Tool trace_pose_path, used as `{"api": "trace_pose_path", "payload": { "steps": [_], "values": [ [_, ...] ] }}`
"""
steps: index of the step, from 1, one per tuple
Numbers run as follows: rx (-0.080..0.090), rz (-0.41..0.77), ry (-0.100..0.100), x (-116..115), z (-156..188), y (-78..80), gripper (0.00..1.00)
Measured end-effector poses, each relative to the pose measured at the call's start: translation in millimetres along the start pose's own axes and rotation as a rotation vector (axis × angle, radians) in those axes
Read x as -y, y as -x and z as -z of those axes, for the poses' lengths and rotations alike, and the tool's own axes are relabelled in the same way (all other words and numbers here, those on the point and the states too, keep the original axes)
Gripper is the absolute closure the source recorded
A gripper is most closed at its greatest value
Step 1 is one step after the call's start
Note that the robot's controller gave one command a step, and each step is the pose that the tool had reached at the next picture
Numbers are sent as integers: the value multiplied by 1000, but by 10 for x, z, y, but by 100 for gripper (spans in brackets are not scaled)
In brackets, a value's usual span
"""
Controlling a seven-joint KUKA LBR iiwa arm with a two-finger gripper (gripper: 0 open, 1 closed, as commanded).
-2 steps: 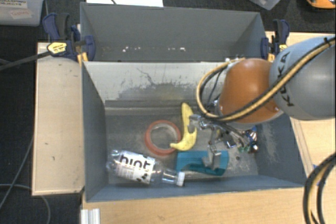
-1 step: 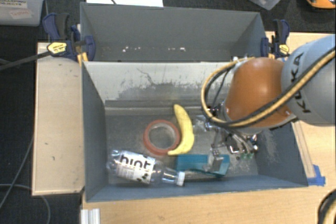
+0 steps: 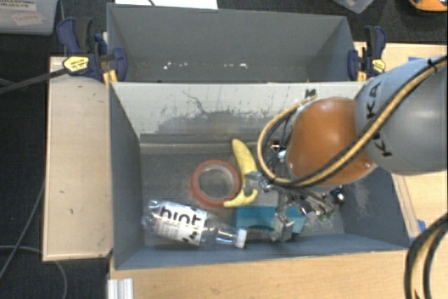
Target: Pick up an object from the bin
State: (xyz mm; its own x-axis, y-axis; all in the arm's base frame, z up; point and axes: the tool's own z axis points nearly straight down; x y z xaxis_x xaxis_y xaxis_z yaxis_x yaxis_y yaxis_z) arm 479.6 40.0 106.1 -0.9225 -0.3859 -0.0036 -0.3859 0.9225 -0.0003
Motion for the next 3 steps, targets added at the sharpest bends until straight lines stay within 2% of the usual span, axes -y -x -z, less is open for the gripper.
{"api": "trace_pose_path", "payload": {
  "steps": [1, 2, 3],
  "values": [
    [18, -386, 0, -58, -332, 18, 0],
    [23, -39, -6, -41, -319, 53, 100],
    [23, -41, -6, -40, -319, 52, 100]
  ]
}}
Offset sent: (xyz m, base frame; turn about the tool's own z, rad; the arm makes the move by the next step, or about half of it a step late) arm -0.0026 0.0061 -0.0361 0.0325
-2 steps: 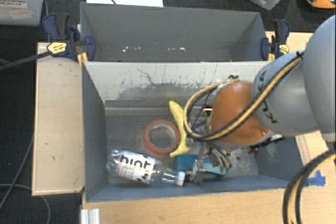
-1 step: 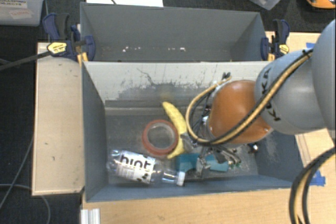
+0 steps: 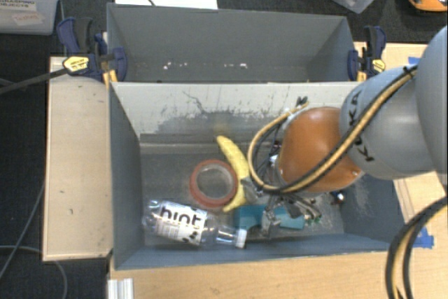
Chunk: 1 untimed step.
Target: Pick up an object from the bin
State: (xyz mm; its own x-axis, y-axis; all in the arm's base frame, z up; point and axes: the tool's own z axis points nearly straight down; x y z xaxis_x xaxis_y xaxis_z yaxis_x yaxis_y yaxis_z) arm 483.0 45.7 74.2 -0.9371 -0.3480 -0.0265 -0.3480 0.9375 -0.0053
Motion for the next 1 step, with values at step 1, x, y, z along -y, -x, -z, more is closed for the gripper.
{"api": "trace_pose_path", "payload": {
  "steps": [1],
  "values": [
    [4, -2, -1, 5, 51, 6, 100]
  ]
}}
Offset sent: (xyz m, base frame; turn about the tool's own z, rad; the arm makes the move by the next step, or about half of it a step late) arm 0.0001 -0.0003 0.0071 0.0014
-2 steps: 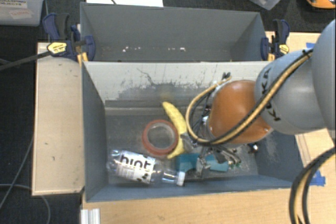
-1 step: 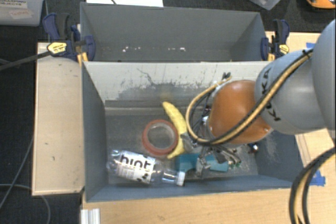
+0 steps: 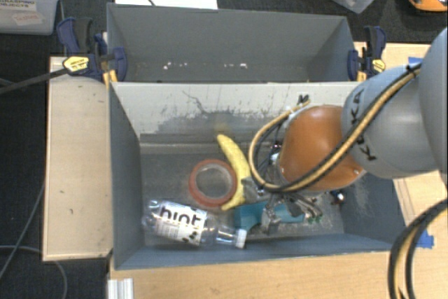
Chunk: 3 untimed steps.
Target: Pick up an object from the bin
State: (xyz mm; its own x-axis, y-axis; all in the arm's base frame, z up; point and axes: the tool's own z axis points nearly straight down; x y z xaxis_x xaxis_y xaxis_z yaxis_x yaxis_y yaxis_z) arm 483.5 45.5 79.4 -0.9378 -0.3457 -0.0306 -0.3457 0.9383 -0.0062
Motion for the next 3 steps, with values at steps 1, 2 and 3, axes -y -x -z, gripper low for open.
{"api": "trace_pose_path", "payload": {
  "steps": [1, 2, 3],
  "values": [
    [4, -2, 0, -1, 35, 10, 100],
    [11, -3, -2, 8, 126, 27, 100],
    [7, -5, -1, 5, 230, 16, 100]
  ]
}}
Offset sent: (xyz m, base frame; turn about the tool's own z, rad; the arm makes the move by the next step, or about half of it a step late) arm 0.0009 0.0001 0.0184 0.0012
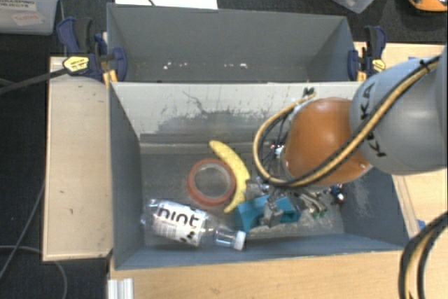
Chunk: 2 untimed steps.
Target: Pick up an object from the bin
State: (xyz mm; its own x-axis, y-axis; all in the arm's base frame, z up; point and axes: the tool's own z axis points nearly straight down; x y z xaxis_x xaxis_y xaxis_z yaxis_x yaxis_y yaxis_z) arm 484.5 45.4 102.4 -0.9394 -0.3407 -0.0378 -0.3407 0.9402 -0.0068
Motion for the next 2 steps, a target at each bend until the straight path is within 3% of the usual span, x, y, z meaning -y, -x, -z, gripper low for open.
{"api": "trace_pose_path", "payload": {
  "steps": [2],
  "values": [
    [-1, -2, 0, 2, 227, 4, 100]
  ]
}}
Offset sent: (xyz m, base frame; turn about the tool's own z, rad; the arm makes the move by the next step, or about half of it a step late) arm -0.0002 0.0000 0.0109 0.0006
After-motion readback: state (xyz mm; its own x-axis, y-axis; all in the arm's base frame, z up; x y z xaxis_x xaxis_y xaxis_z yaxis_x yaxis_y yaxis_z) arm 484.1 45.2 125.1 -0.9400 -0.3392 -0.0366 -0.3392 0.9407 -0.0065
